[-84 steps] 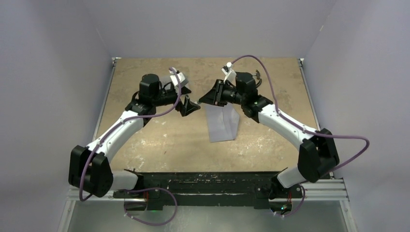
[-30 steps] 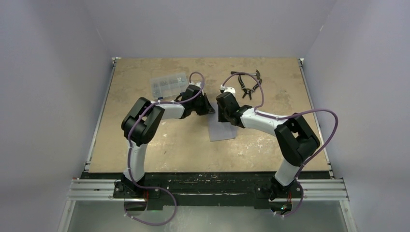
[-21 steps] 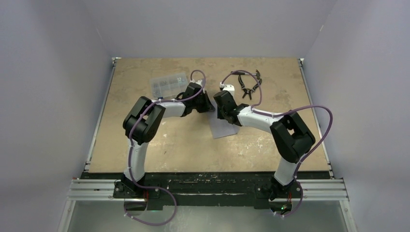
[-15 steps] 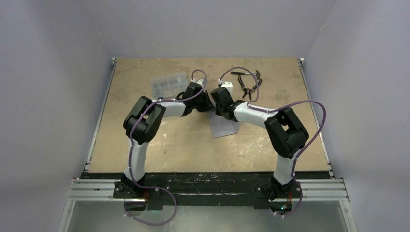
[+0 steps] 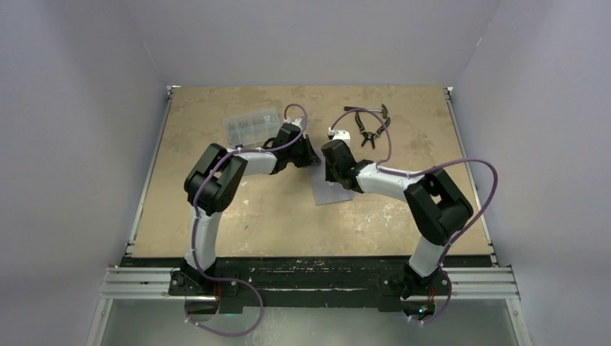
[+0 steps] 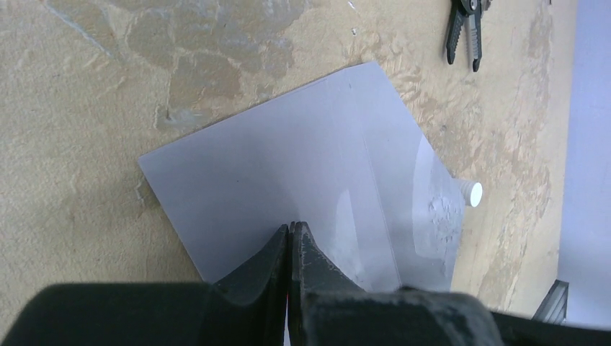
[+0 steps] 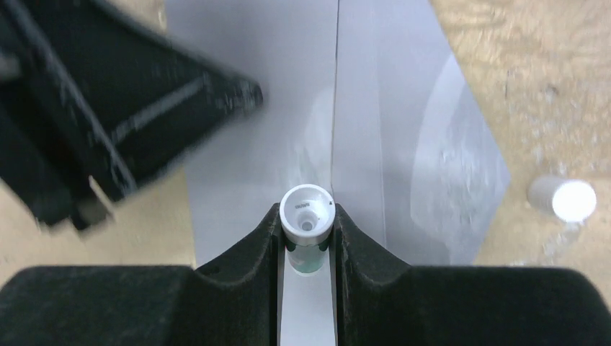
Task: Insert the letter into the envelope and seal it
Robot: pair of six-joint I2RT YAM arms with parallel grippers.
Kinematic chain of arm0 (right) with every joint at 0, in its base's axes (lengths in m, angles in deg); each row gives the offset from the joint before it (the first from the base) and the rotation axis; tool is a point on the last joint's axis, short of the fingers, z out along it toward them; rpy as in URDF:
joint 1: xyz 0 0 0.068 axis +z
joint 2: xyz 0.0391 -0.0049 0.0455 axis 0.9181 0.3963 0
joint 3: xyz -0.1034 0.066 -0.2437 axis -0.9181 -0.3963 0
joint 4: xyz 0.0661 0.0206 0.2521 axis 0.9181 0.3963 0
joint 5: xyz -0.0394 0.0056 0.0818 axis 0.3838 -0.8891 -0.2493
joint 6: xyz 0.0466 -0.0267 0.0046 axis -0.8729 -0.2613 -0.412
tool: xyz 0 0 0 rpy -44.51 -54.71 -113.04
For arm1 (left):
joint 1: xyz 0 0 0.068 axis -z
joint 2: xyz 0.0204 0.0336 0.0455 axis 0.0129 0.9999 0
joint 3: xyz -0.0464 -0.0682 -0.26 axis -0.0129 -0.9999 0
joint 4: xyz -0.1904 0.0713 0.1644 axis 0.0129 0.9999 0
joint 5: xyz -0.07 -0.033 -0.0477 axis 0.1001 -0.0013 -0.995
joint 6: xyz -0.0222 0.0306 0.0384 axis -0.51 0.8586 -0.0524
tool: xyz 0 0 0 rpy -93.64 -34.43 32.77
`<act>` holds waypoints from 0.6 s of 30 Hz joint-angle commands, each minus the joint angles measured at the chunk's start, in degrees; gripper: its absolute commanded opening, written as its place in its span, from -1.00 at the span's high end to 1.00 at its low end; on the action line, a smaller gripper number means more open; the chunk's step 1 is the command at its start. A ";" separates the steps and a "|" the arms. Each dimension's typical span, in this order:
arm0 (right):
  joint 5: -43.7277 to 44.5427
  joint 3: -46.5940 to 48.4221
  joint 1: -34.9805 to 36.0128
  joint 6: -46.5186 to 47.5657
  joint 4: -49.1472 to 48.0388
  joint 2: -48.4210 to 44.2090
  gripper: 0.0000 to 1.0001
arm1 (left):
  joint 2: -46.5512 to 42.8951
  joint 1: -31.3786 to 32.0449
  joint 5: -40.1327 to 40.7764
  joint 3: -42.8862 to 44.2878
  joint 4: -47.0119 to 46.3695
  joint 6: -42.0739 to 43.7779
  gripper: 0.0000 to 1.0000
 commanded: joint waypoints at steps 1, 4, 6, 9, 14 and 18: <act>0.91 -8.24 2.29 6.02 -7.55 -6.69 1.00 | 4.32 -0.96 6.42 -1.69 7.04 -0.60 1.00; 4.22 -13.50 3.14 7.71 -14.03 -9.09 1.00 | 4.82 -1.21 5.45 -1.26 7.01 -1.37 1.00; 5.56 -16.14 3.49 8.60 -18.24 -10.24 1.00 | 4.95 -1.28 5.01 -1.09 6.94 -1.44 1.00; 8.97 -17.15 3.81 9.65 -22.57 -11.69 1.00 | 5.09 -1.23 4.27 -0.86 7.06 -0.84 1.00; 11.67 -15.33 3.81 11.45 -27.76 -12.61 1.00 | 5.55 -1.23 2.07 -0.80 7.38 0.11 1.00; 12.34 -16.48 3.81 13.32 -36.59 -11.21 1.00 | 5.47 -1.23 0.88 -0.81 7.55 -0.16 1.00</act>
